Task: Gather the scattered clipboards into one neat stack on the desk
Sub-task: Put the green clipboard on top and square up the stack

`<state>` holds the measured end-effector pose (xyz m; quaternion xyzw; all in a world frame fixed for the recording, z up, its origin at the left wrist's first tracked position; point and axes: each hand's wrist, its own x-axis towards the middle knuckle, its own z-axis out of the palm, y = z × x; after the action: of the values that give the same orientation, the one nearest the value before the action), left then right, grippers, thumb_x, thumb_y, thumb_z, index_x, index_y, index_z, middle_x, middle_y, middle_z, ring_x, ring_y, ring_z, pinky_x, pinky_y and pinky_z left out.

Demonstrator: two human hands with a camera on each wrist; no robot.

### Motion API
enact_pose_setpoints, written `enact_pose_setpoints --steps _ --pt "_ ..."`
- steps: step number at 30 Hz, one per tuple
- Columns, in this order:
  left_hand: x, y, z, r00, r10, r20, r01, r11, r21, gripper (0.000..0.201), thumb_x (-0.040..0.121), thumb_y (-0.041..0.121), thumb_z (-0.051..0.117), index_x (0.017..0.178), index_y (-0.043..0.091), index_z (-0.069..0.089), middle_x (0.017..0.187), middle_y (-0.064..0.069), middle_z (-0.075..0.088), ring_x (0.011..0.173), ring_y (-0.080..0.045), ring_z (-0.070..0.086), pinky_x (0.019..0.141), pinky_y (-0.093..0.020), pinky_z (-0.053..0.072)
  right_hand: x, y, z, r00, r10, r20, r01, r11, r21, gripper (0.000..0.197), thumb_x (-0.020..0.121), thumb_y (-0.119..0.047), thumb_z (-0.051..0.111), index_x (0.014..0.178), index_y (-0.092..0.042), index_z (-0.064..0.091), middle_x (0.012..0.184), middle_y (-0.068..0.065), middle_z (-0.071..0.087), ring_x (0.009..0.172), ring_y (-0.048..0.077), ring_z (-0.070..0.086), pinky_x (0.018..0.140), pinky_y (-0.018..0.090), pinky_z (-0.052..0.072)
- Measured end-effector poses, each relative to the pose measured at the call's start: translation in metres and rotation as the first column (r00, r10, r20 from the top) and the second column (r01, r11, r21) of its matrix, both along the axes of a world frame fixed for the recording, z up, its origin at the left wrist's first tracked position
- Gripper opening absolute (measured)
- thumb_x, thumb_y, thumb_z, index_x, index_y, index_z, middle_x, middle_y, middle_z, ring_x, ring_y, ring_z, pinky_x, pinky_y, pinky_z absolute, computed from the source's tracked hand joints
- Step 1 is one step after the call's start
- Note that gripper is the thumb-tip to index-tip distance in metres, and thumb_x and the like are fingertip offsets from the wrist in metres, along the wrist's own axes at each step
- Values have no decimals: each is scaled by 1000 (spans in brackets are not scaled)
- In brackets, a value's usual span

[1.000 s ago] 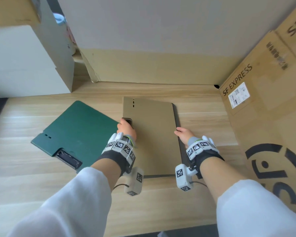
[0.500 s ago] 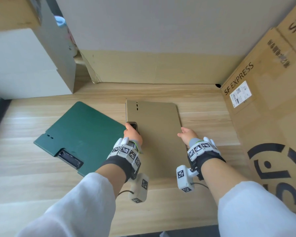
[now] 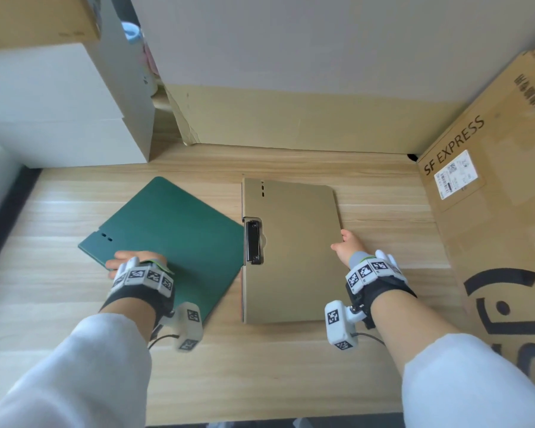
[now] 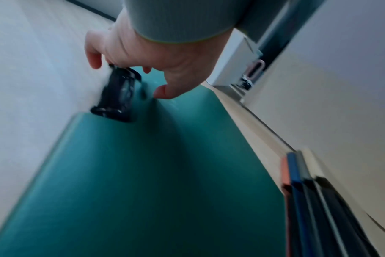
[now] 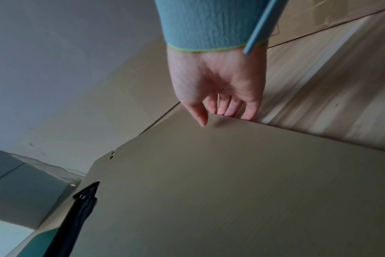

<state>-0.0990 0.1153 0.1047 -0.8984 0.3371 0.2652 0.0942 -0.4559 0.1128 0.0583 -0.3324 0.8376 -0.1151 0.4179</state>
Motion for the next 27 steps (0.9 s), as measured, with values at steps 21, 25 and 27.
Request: enact_pose_setpoints --steps 21,25,27 --pt "38 -17 -15 999 50 12 -49 998 -50 66 89 16 48 149 19 20 142 -23 29 126 -46 43 105 -54 36 11 6 6 995 25 -98 -25 1000 7 64 89 -5 45 149 -14 24 154 11 24 137 29 35 105 32 35" --pt "52 -31 -20 1000 -15 22 15 999 -36 71 88 11 53 150 23 19 140 -23 29 126 -44 41 105 -50 36 11 5 9 991 70 -116 -66 997 34 65 90 -12 50 149 -15 23 154 13 21 138 29 34 107 32 33" --pt "56 -35 -23 1000 -4 15 5 996 -85 71 88 6 53 150 23 23 140 -23 28 124 -44 40 103 -49 37 11 4 10 989 84 -118 -77 995 65 65 91 -16 52 149 -14 23 156 12 17 139 29 31 108 33 32"
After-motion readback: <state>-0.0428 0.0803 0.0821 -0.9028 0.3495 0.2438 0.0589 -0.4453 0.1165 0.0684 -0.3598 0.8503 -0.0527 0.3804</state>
